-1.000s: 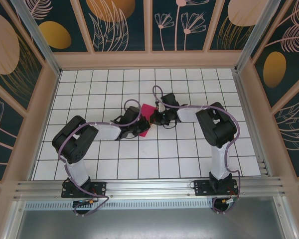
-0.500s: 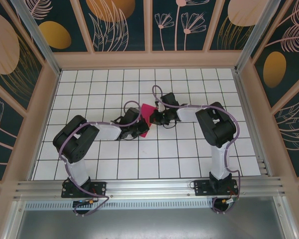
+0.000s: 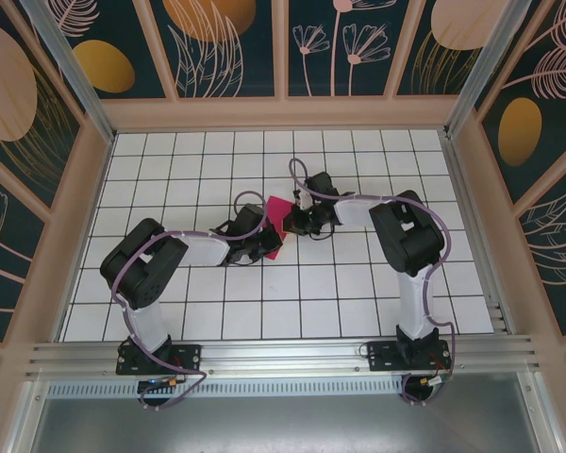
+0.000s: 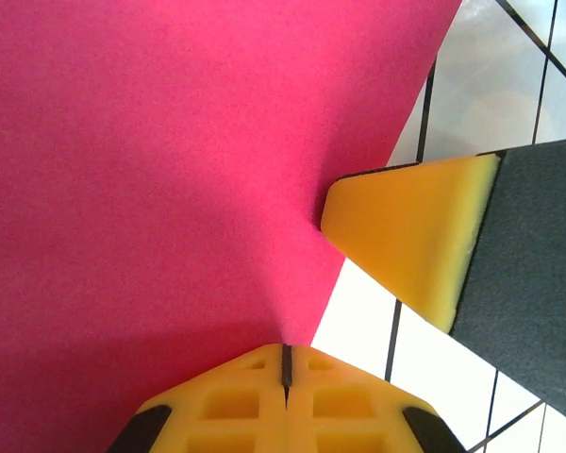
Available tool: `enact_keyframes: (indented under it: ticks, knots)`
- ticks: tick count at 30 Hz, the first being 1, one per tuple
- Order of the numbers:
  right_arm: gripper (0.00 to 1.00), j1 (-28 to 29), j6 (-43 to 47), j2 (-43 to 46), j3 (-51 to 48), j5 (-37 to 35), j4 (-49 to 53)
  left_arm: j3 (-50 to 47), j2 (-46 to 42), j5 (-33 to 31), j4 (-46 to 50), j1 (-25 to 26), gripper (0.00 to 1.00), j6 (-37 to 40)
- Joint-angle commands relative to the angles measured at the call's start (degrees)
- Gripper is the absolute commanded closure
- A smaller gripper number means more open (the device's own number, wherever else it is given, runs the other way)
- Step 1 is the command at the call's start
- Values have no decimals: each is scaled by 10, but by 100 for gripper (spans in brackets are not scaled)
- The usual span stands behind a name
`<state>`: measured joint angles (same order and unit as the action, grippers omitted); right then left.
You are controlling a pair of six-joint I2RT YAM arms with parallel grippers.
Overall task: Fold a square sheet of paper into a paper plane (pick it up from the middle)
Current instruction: First fold in half a square sheet of paper at the center of the table.
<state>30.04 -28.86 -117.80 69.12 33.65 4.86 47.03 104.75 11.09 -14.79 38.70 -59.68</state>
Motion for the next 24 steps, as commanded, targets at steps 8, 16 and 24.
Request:
enact_keyframes:
  ticks: [8,16,24]
  knots:
    - [100,-58,-1,-51,47,-100,22,-29,10,-12,61,5,100,-2]
    - [100,-72,-1,-71,85,-118,41,-32,11,-9,57,6,100,-3]
    - [100,-101,8,-94,118,-146,54,-34,12,-6,57,6,100,0]
